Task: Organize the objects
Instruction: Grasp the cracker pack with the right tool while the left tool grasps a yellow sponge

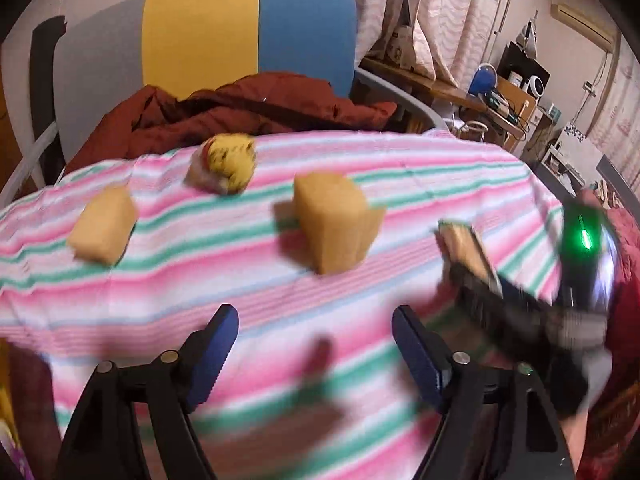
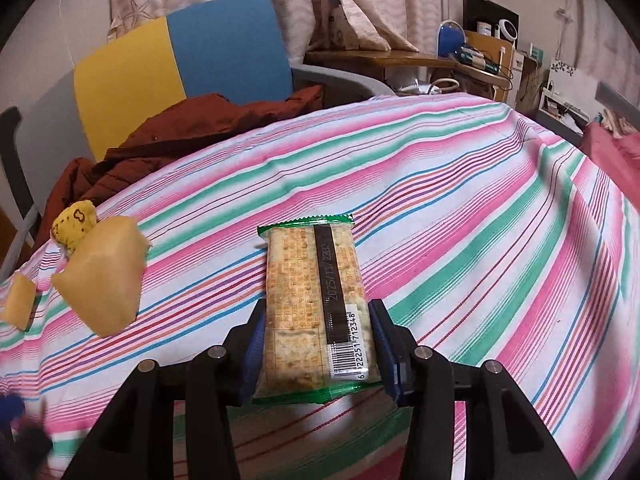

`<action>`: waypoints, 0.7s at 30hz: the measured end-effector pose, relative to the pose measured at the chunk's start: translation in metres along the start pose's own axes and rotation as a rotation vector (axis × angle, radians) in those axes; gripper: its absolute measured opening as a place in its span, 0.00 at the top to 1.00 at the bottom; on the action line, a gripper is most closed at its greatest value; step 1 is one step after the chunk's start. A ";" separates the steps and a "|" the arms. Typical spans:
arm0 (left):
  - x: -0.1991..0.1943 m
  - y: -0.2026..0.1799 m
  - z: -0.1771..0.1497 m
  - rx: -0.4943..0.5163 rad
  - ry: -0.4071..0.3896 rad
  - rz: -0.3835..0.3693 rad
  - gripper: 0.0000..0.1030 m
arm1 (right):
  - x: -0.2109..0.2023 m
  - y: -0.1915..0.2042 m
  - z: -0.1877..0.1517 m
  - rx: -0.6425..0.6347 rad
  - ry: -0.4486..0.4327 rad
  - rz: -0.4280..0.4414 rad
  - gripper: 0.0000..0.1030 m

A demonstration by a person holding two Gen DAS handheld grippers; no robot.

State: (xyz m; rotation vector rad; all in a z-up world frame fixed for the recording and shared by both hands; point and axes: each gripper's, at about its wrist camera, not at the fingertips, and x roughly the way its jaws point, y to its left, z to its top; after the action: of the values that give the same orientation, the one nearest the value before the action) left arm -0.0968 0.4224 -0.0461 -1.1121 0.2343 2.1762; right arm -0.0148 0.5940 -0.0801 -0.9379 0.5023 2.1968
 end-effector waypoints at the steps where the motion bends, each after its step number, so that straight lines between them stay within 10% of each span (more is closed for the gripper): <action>1: 0.006 -0.004 0.007 0.001 -0.008 0.001 0.21 | 0.001 0.001 -0.001 0.001 -0.002 0.000 0.52; 14: 0.074 -0.017 0.039 0.043 -0.012 0.085 0.22 | 0.003 0.002 -0.002 0.000 -0.031 -0.014 0.52; 21: 0.069 -0.018 0.027 0.097 -0.060 0.001 0.50 | 0.005 0.002 -0.003 -0.009 -0.036 -0.026 0.52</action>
State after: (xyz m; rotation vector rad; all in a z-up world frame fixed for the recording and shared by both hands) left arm -0.1318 0.4812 -0.0802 -0.9914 0.3100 2.1717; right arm -0.0177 0.5931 -0.0853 -0.9033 0.4616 2.1903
